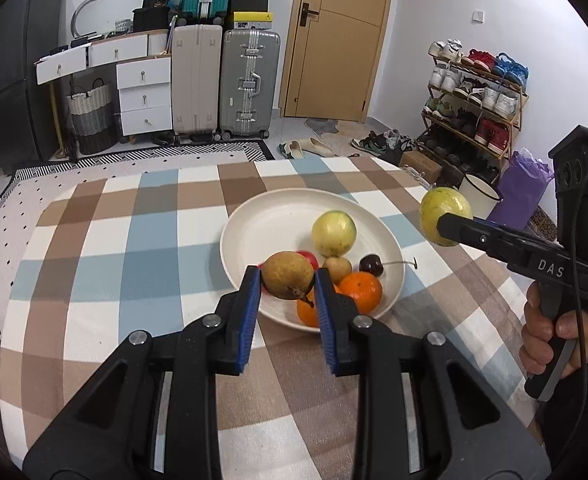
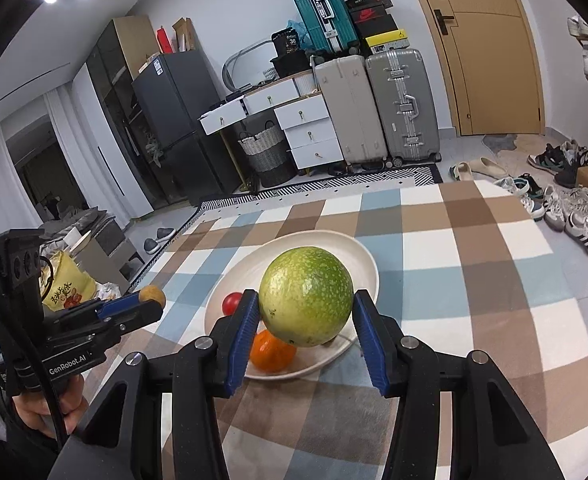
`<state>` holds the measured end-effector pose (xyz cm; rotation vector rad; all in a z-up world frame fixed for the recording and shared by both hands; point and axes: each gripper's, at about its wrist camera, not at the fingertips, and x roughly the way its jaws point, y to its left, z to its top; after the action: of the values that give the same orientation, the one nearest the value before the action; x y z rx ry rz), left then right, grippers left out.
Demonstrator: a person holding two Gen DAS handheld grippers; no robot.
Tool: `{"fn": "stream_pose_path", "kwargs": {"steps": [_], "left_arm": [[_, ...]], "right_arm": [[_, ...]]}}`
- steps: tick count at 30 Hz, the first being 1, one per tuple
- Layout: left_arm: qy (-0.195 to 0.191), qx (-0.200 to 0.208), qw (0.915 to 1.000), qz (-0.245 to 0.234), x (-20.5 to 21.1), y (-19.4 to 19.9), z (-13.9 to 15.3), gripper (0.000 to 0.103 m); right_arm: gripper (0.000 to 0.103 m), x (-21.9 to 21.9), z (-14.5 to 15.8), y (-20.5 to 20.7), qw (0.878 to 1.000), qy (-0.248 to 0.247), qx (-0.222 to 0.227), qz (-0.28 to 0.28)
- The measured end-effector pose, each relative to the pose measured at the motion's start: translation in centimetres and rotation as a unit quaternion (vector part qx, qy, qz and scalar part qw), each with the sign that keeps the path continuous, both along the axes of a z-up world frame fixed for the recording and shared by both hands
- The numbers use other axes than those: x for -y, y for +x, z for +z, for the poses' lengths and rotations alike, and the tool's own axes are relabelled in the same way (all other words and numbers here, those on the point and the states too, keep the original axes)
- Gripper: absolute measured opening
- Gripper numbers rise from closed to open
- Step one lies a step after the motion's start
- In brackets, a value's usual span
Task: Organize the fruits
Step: 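Carry the brown fruit with the left tool over the plate while the right tool carries the passion fruit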
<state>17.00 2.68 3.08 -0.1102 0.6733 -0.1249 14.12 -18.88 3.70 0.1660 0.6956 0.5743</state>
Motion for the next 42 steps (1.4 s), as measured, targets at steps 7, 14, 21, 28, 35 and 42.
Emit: {"fn": "stream_pose_path", "kwargs": {"steps": [7,14,21,28,35,42], "left_arm": [[-0.002,0.017,0.9998,0.005,-0.2,2.0,1.6,0.025],[0.001,0.026,0.9996,0.009,0.0,4.2,2.5,0.025],[0.011,0.024,0.9996,0.003,0.7,6.4,1.9,0.025],[0.021,0.016,0.9996,0.006,0.9,8.5,0.5,0.025],[0.030,-0.001,0.9995,0.007,0.9,9.9,-1.6,0.025],[0.008,-0.019,0.9997,0.014,0.0,11.4,-4.0,0.025]], "right_arm": [[0.048,-0.7,1.7,1.3,1.000,-0.016,0.015,0.020],[0.048,-1.1,2.4,3.3,0.999,-0.026,0.016,0.026],[0.048,-1.1,2.4,5.1,0.998,-0.040,0.019,0.033],[0.048,-1.0,0.8,6.1,0.999,-0.036,0.008,0.030],[0.048,-1.2,-1.3,7.0,0.998,-0.049,-0.009,0.030],[0.048,-1.0,-2.9,8.1,0.998,-0.049,-0.019,0.015]]}}
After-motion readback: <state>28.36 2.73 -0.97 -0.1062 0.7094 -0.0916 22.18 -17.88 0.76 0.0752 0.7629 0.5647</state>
